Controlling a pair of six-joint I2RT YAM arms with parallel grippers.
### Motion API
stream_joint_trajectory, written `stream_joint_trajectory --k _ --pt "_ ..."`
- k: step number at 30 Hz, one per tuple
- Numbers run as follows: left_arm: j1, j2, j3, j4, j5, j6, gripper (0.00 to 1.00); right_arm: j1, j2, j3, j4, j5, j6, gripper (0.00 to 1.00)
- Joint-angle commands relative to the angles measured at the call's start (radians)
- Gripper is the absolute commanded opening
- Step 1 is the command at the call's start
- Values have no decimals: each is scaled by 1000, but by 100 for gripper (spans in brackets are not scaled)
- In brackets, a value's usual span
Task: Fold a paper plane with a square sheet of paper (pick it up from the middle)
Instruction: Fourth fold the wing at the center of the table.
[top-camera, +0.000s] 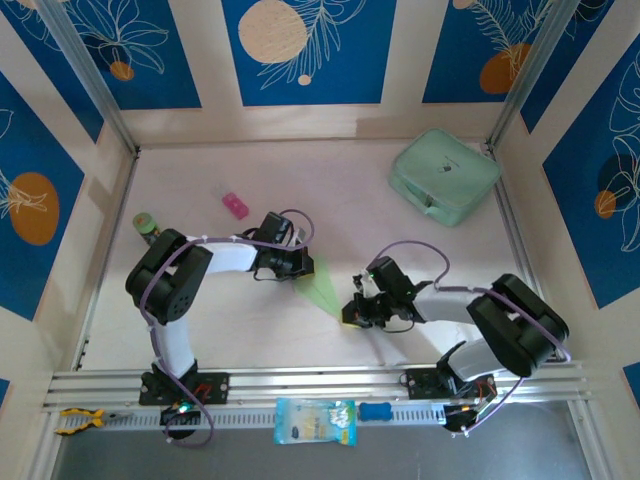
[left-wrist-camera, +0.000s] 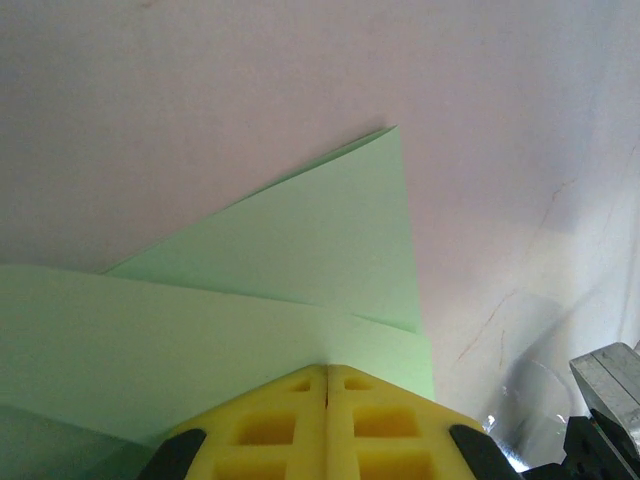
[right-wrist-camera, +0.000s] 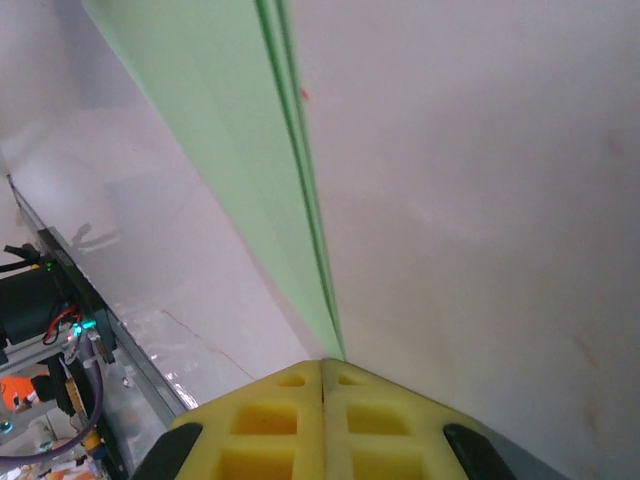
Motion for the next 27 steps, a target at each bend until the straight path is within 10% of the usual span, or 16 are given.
stream_joint_trajectory --k 1,14,27 --pt "17 35 -36 -55 -53 -3 4 1 -68 -3 -109 35 24 6" --pt "18 -8 -52 -37 -24 -53 4 17 -133 31 -118 122 263 38" --pt "26 -1 -52 -33 -17 -70 4 22 -47 38 -63 81 284 37"
